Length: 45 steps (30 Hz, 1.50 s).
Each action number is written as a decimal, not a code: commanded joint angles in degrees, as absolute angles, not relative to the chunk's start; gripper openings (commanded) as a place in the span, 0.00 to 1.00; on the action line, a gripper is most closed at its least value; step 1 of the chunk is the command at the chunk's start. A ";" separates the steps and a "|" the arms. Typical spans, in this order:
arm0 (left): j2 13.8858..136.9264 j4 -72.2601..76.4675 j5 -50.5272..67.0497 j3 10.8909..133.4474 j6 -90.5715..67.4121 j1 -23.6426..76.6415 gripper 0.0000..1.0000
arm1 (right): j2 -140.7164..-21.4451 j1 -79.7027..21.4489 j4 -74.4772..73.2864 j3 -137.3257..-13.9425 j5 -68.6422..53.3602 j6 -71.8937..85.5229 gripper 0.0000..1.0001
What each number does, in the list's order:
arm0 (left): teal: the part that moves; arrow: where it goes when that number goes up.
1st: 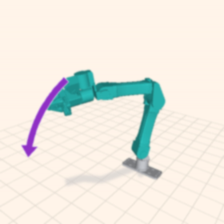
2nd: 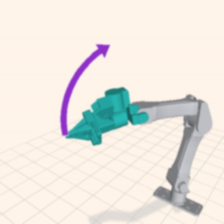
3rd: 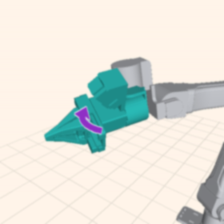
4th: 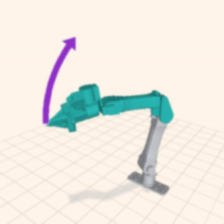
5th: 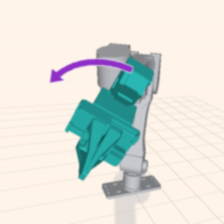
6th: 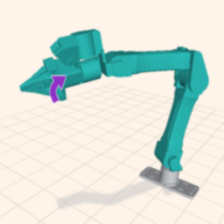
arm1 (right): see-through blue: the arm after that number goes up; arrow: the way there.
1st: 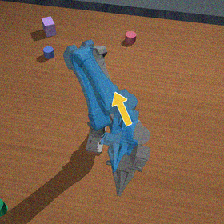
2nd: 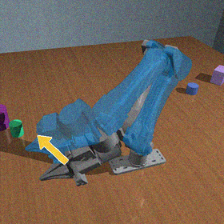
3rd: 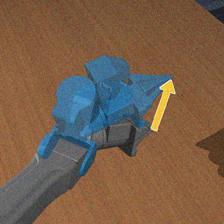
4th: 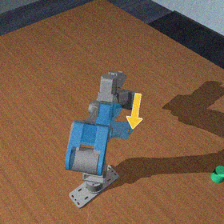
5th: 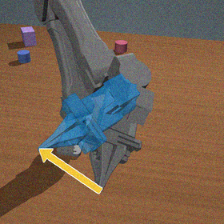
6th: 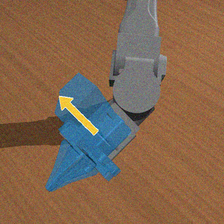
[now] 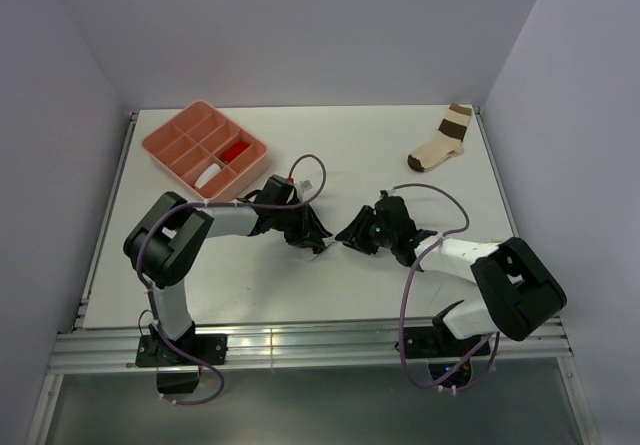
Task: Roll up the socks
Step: Roll the sock at the center of the board.
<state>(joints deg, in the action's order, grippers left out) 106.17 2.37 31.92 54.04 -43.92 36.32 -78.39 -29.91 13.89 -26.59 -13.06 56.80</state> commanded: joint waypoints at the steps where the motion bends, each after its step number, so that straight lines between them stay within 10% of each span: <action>1: 106.79 3.60 33.75 55.37 -47.28 35.07 0.00 | -79.98 -30.41 18.98 -26.10 -11.78 58.80 0.40; 45: 109.16 27.60 41.75 44.39 -69.26 30.85 0.00 | -105.55 -30.59 46.49 -23.91 -21.53 68.82 0.43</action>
<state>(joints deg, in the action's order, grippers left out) 108.66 23.31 39.79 44.51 -68.69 30.83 -102.56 -30.22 49.69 -24.40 -21.47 70.00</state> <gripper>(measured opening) 0.075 0.420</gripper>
